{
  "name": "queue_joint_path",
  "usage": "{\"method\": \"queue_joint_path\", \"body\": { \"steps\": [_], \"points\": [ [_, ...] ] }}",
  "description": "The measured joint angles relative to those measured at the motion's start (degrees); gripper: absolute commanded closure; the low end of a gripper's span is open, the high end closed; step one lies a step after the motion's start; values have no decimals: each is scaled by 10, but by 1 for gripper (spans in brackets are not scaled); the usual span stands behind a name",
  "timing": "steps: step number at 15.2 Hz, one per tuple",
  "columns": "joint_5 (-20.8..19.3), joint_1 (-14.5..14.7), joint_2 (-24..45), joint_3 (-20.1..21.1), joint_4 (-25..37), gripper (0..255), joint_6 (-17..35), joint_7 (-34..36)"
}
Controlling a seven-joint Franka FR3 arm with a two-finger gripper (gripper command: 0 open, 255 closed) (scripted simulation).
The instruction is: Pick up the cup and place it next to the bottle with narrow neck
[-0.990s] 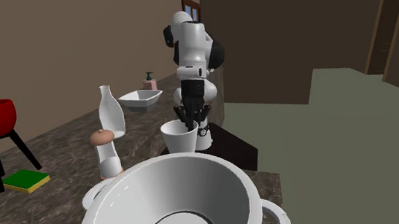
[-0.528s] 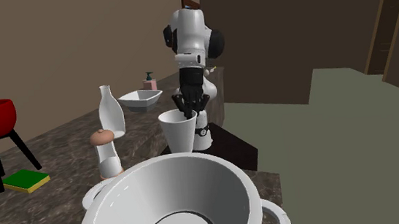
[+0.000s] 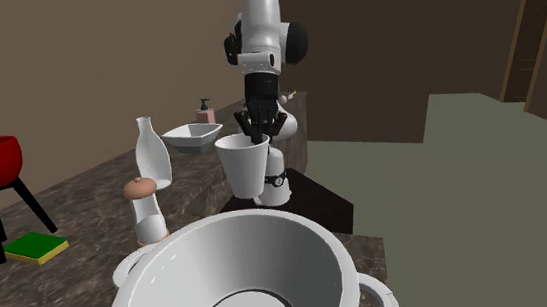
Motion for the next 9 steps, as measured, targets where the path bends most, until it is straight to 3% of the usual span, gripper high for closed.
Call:
{"method": "queue_joint_path", "body": {
  "steps": [9],
  "points": [
    [8, 3, 4, 4, 75, 255, -71, -10]
  ]
}}
